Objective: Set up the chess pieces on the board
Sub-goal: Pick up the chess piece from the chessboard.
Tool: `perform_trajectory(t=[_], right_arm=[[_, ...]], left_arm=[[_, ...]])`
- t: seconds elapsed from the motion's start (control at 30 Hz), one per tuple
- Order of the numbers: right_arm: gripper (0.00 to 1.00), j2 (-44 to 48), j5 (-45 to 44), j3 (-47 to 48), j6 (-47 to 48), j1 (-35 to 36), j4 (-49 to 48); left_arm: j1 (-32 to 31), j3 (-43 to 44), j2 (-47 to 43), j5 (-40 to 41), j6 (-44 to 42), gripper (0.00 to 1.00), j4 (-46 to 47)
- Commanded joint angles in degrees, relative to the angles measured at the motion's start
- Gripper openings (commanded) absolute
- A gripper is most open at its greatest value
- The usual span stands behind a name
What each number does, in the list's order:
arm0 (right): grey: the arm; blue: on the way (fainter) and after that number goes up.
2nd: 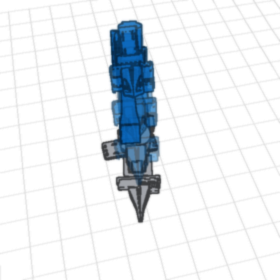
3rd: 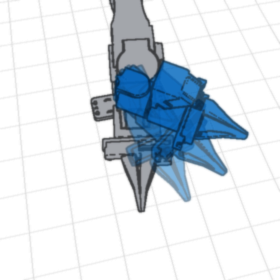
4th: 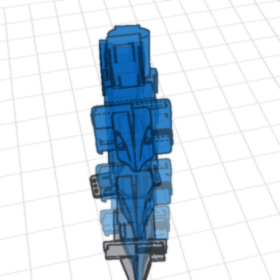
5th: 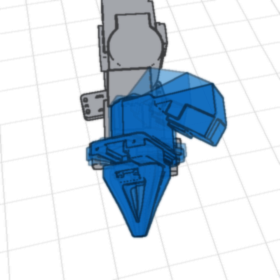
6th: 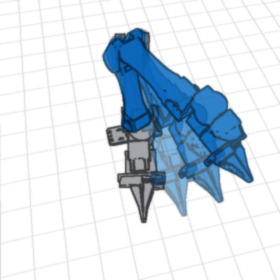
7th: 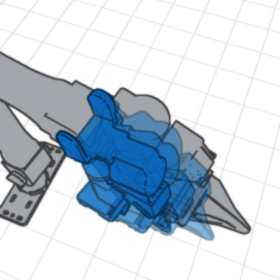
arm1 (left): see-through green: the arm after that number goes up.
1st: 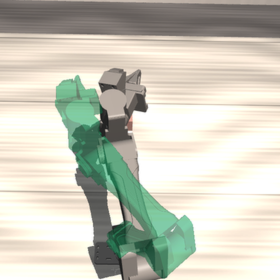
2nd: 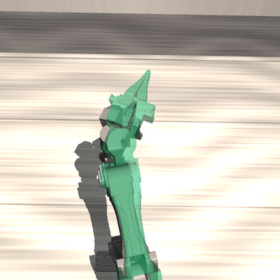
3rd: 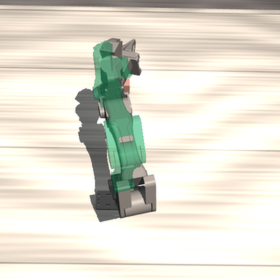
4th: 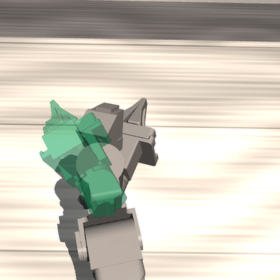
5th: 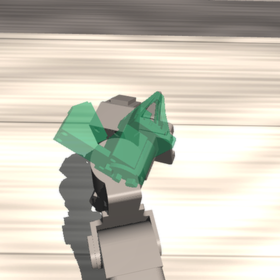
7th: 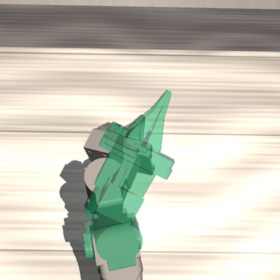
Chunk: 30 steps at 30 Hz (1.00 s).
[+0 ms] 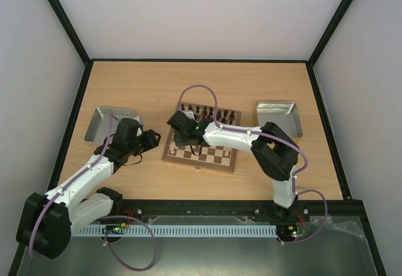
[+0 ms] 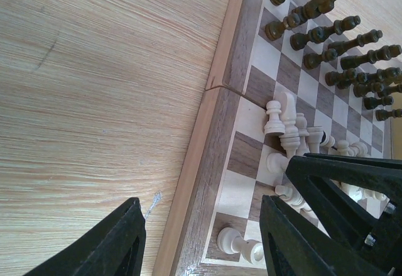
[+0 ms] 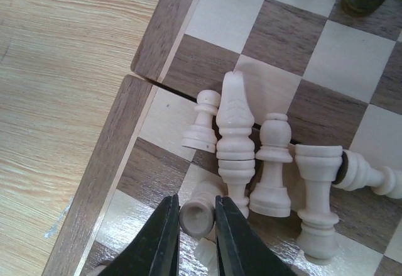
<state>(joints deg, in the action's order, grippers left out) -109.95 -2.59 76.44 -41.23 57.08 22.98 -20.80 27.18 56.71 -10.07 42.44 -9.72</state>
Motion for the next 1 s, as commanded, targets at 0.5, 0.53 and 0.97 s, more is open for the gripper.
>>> perform_trajectory(t=[0.5,0.53,0.97], right_arm=[[0.11,10.61,-1.52,-5.15,-0.98,0.24,-5.17],[0.11,11.49,-1.72,-5.81,-1.23,0.23,-5.30],[0.11,31.18,-9.03,-19.87,-7.52,0.24,5.68]], left_arm=[[0.43,0.00,-0.43,-2.72,0.32,0.52,1.50],[0.49,-0.02,-0.34,-2.88,0.43,0.52,1.66],[0.63,4.91,-0.06,1.85,-4.15,0.53,-1.22]])
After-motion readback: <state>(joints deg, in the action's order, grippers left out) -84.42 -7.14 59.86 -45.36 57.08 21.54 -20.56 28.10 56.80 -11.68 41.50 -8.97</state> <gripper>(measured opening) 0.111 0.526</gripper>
